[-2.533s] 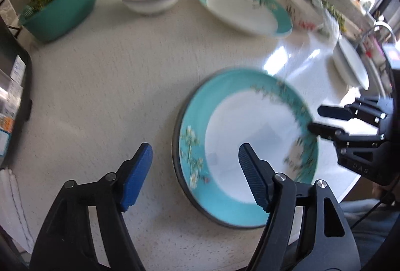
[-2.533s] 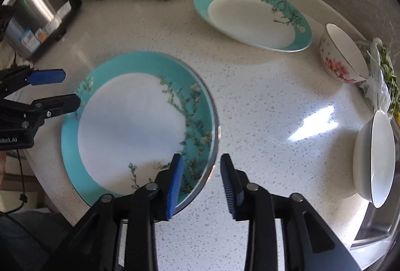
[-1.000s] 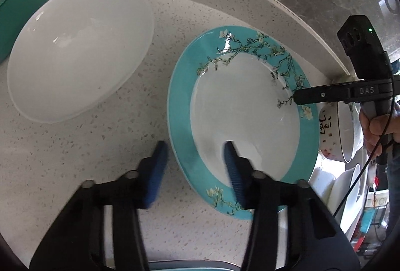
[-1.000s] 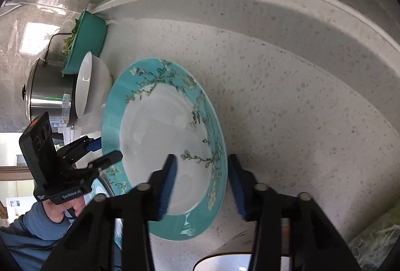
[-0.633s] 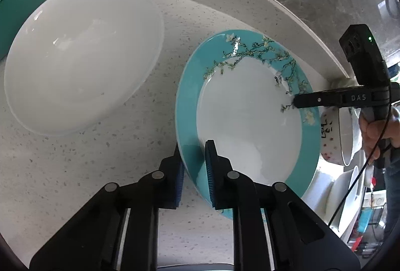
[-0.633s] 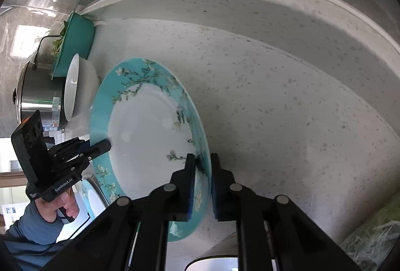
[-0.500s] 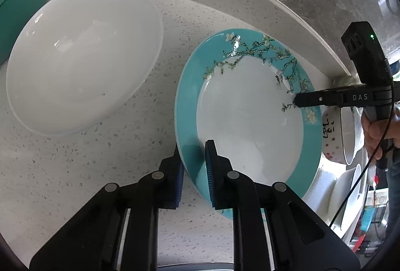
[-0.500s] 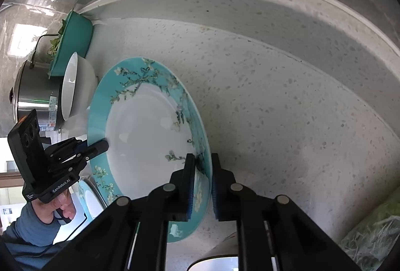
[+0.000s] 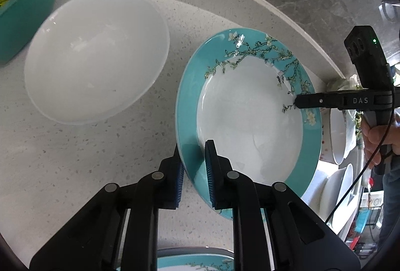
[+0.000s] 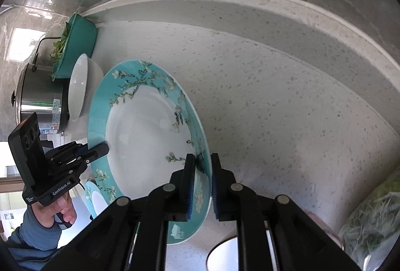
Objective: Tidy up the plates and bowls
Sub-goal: 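Carry the second teal plate with both grippers and lower it onto the stack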
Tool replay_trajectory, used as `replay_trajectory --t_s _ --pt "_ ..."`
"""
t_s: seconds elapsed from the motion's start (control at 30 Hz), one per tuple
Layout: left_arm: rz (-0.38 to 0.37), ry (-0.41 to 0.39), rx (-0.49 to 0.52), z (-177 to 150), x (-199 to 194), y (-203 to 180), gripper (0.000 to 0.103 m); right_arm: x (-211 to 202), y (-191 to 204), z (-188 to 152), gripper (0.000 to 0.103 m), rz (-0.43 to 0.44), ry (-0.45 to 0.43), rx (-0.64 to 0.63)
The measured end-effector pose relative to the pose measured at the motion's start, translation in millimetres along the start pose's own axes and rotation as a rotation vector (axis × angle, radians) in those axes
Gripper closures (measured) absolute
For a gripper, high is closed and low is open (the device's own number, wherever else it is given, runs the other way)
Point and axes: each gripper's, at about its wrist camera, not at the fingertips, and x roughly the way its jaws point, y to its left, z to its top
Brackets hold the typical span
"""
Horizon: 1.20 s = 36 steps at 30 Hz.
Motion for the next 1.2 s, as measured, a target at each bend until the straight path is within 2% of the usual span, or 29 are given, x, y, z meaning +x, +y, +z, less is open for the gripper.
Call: replay_trajectory --t_s 0.3,0.5,0.83,1.2 --pt "-0.016 -0.024 0.013 -11 -36 3 0.089 -18 25 -13 0.088 -0.006 -0.022 -0.021" --pt "-0.02 -0.033 0.015 -32 -63 9 0.089 -24 49 -32 0.088 0.001 -0.029 -0.045" --pt "-0.005 -0.018 -0.021 -109 -106 53 0.088 -14 114 -83 0.088 0.048 -0.022 -0.11" --pt "0.033 0.033 -0.06 -188 -128 102 0.084 29 156 -96 0.088 0.093 0.016 -0.109"
